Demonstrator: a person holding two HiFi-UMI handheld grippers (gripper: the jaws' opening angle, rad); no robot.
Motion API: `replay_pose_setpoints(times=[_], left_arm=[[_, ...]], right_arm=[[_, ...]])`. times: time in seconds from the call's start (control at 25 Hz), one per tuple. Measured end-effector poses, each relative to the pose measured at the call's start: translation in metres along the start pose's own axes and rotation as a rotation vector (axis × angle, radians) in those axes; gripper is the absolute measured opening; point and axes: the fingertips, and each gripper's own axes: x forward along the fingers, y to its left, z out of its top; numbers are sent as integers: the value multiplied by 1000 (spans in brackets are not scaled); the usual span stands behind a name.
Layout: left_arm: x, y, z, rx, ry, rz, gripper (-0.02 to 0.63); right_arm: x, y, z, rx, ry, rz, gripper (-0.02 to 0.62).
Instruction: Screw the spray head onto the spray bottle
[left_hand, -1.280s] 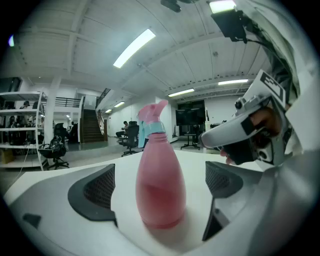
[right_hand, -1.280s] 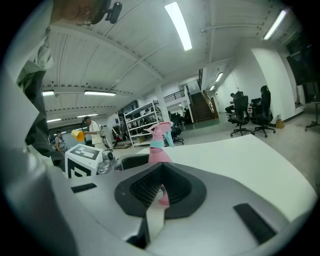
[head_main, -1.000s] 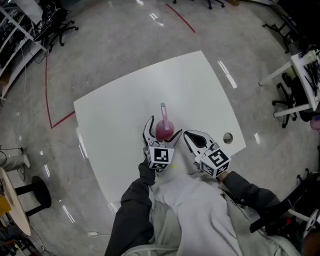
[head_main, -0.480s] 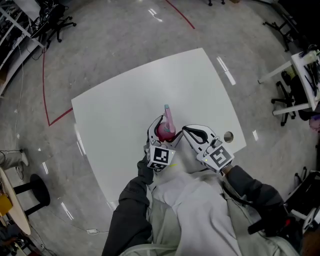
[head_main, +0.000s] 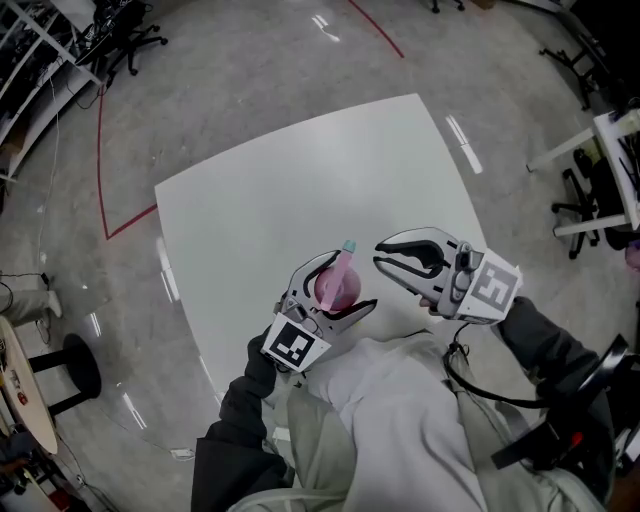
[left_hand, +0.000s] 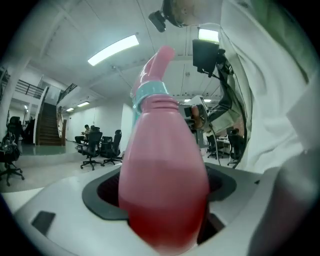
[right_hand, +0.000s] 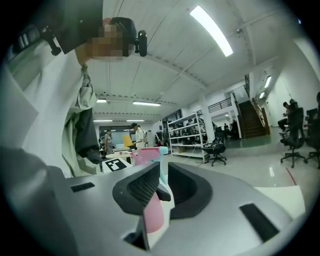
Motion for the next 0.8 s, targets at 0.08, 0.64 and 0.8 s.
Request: replay_pose_setpoints(times=[0.08, 0.64, 0.8], left_arm=[[-11, 2, 14, -63, -44, 6, 442], [-35, 18, 23, 17, 13, 166, 442], [-27, 5, 9, 93, 126, 134, 442]], right_arm=[[9, 11, 4, -32, 17, 38, 32], [47, 74, 5, -121, -13, 21, 228], [49, 96, 9, -142, 6, 75, 276]])
